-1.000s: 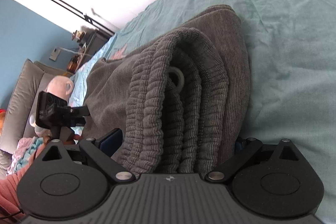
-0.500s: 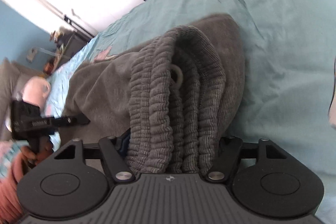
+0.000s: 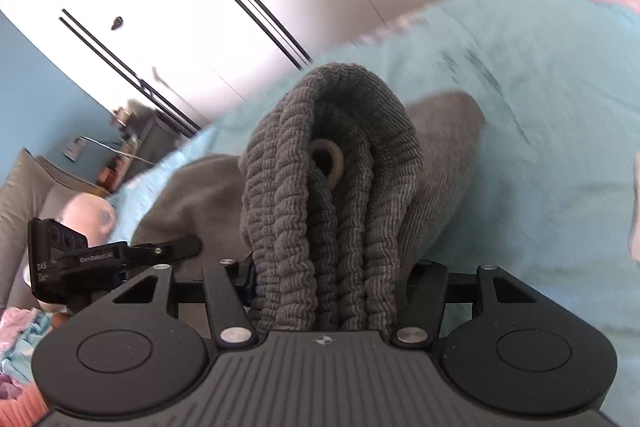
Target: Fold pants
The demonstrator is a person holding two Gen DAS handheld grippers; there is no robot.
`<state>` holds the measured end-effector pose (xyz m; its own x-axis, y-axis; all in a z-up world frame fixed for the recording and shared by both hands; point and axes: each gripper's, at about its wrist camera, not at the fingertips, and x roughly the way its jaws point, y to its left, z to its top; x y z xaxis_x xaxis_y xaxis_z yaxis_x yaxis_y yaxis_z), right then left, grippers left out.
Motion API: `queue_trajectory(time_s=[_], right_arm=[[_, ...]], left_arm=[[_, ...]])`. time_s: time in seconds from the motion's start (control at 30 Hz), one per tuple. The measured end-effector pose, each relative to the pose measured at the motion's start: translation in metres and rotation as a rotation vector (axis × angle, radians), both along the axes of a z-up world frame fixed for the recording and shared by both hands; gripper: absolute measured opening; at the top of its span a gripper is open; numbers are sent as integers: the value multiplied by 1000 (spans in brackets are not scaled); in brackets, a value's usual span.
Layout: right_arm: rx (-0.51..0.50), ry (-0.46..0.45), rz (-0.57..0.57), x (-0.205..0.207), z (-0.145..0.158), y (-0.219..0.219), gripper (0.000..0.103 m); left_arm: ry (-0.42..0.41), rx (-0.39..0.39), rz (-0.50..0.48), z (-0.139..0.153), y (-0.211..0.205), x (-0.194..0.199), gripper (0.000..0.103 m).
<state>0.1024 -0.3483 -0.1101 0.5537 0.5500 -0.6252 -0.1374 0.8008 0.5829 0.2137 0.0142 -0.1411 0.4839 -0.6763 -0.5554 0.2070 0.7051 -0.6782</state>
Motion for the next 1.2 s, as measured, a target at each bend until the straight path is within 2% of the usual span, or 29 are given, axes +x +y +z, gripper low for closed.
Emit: queue_trajectory(time_s=[0.13,0.27,0.3,0.33,0.37,0.4,0.43,0.47,0.5,0.53,0.57,0.67,0.73,0.77,0.83,0.87,0.9,0.97,1.1,1.2], right_arm=[[10,-77,-5,25,27,12,57],[48,-125,-30,65,40,16,57],[57,-123,-44,76,38,16,57],[58,-121,-54,85,36,16,57],[56,-113,-65,95,32,17,60],[39,-103,-69,105,26,17,69],[-35,-95,-69,115,18,19,77],[-153,-67,-92,124,12,23,87],[-281,-35,-137,129,6,24,90],[-384,-17,-186,130,3,23,90],[-426,-8,-230,127,2,20,96],[-329,-34,-256,106,7,17,98],[-311,-48,-230,93,7,25,98],[-328,-60,-216,89,5,32,98],[-401,-64,-217,81,1,43,98],[-438,-48,-220,83,-3,50,98],[-459,-16,-219,85,-9,53,98],[-462,35,-203,85,-19,49,98],[-575,-26,-126,84,-28,57,98],[-626,-19,-151,83,-15,67,98]], left_arm=[[-103,14,40,31,8,23,26],[-115,21,101,36,12,54,28],[-112,48,114,35,11,58,30],[-82,78,141,27,13,64,48],[-40,129,177,18,15,72,69],[12,236,242,10,18,75,73],[41,367,326,3,22,74,73],[37,462,376,-1,25,70,75],[28,520,390,-5,30,63,76],[27,539,396,-9,35,54,77],[29,518,395,-11,37,44,80],[14,387,363,-17,38,12,86],[4,365,319,-18,25,0,89],[-4,379,288,-20,16,-3,92],[35,502,221,-29,-5,-3,93],[47,553,212,-34,-13,-5,93],[24,574,210,-35,-17,-9,94],[0,628,193,-42,-24,-11,98],[34,622,237,-42,-13,-11,100],[59,644,292,-34,1,-18,100]])
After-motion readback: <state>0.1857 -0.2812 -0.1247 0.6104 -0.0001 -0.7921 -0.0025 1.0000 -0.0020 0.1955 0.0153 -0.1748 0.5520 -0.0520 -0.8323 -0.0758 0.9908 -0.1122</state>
